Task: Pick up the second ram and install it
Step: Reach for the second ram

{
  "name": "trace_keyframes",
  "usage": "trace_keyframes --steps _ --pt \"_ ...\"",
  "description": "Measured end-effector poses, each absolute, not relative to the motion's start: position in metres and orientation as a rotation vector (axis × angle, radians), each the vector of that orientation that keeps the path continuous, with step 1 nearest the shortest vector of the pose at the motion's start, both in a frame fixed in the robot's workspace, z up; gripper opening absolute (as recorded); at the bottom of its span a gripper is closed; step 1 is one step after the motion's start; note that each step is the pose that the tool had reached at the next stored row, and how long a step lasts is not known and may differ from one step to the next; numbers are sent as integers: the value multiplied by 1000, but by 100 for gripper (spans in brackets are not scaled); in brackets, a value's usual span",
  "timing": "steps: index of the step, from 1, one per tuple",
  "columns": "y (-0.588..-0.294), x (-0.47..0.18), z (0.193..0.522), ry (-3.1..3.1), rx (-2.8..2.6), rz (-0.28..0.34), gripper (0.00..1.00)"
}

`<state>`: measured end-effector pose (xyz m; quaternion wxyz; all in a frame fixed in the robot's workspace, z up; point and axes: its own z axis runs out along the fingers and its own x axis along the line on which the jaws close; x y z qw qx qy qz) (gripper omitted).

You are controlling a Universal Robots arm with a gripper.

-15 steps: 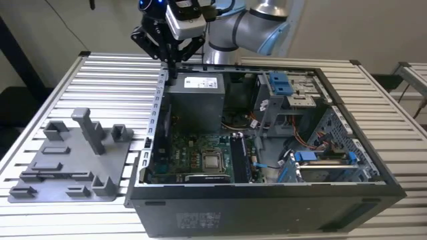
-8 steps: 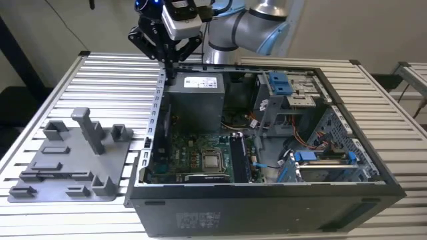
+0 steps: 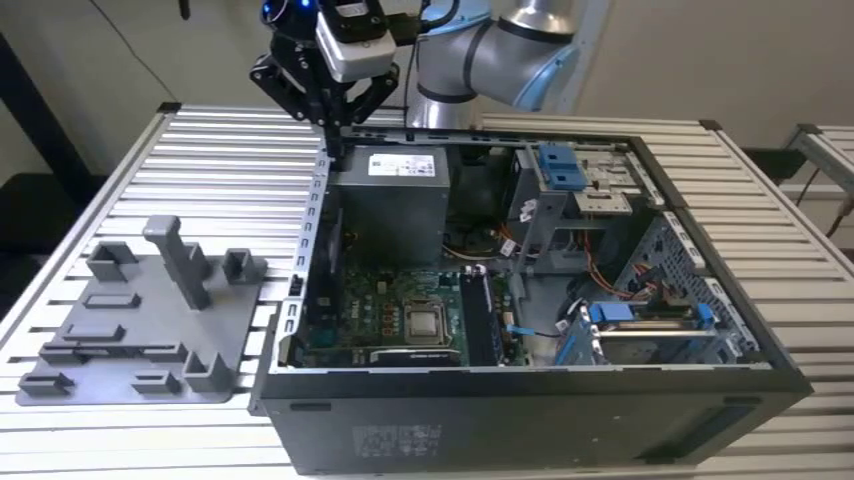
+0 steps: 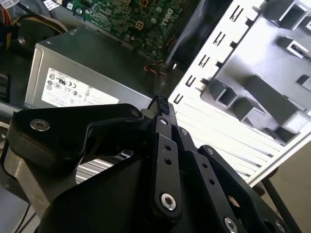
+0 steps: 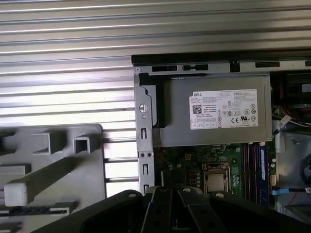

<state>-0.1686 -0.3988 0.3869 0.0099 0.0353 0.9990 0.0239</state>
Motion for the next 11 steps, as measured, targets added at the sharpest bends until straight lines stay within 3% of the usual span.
trace_keyframes --steps 11 --pt "-399 -172 387 3125 111 75 11"
